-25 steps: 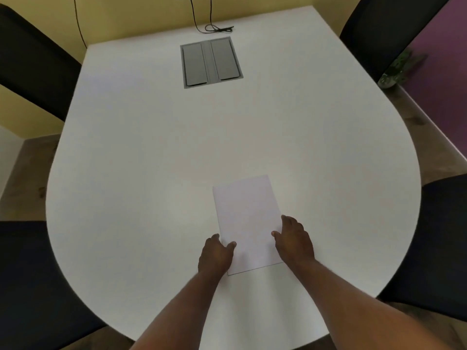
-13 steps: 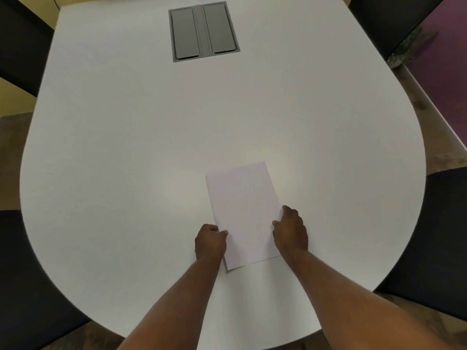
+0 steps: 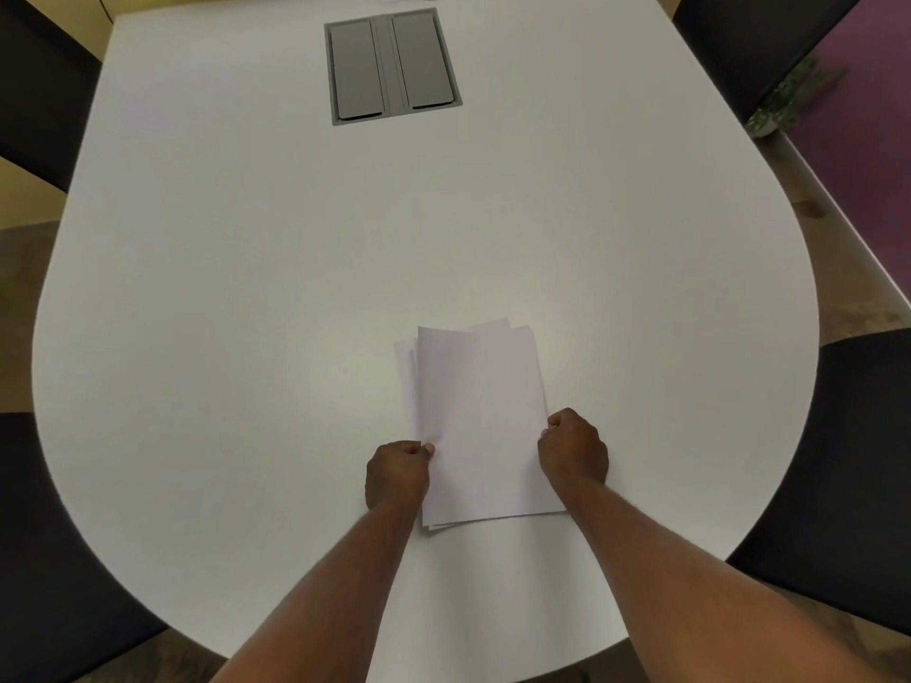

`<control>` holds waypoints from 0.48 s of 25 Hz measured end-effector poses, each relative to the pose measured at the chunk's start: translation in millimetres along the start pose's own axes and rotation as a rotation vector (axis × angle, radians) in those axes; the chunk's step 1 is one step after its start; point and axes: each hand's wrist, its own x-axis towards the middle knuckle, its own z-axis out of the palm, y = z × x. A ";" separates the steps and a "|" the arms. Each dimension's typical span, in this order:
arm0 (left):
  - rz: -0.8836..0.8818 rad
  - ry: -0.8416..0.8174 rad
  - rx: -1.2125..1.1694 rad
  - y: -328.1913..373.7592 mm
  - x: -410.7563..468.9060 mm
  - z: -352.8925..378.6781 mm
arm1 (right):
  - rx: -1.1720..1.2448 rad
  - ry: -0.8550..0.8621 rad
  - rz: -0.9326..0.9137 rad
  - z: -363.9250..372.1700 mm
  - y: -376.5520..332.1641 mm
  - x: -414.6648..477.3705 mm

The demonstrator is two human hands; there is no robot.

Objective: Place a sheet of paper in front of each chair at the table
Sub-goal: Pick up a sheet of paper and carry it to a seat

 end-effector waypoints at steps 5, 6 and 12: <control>0.012 0.092 -0.012 10.2 -11.2 -1.9 | -0.018 -0.012 0.000 -10.8 1.0 -1.7; 0.010 0.102 -0.019 11.7 -12.6 -2.2 | -0.024 -0.018 0.001 -11.9 1.2 -1.9; 0.046 0.078 -0.071 13.7 -16.1 -3.8 | -0.022 0.010 -0.022 -18.4 3.1 -4.9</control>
